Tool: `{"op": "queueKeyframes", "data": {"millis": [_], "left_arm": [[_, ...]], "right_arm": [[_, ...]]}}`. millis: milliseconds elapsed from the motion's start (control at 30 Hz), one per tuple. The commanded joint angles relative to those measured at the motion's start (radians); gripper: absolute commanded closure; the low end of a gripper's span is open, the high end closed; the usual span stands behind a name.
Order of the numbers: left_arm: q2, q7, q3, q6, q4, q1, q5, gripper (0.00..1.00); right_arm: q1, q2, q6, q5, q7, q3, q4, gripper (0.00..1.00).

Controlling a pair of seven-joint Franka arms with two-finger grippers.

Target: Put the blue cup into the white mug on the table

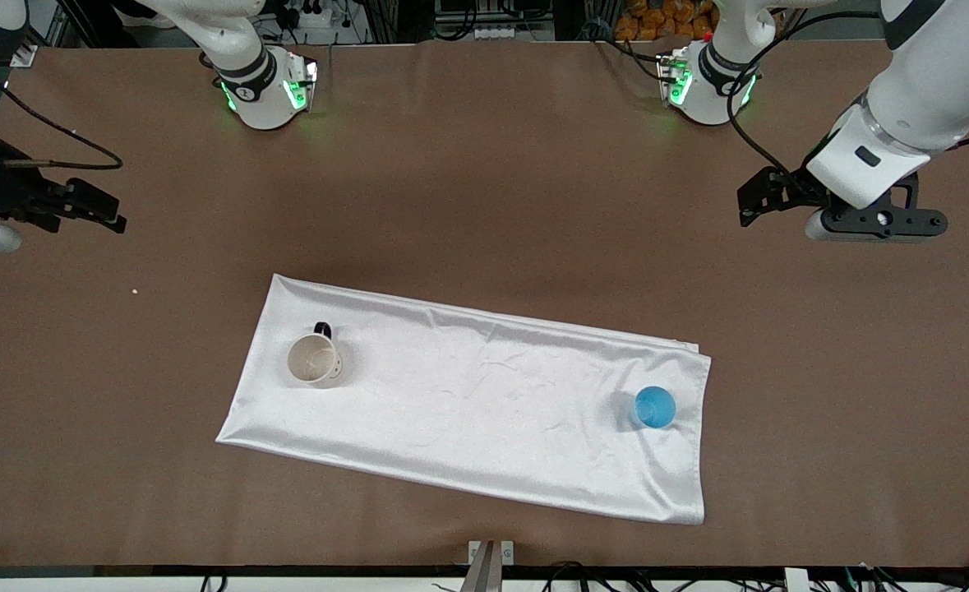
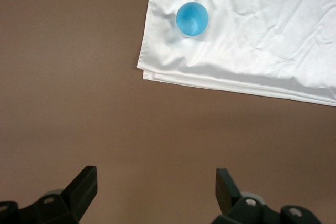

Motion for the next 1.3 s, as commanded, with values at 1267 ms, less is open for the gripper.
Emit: {"op": "queueKeyframes", "data": {"millis": [1267], "left_arm": [[0.016,-0.039,-0.007,0.000,0.004,-0.004,0.011,0.00]], "right_arm": [[0.003,-0.012,0.013,0.011,0.017,0.010,-0.031,0.00]]}}
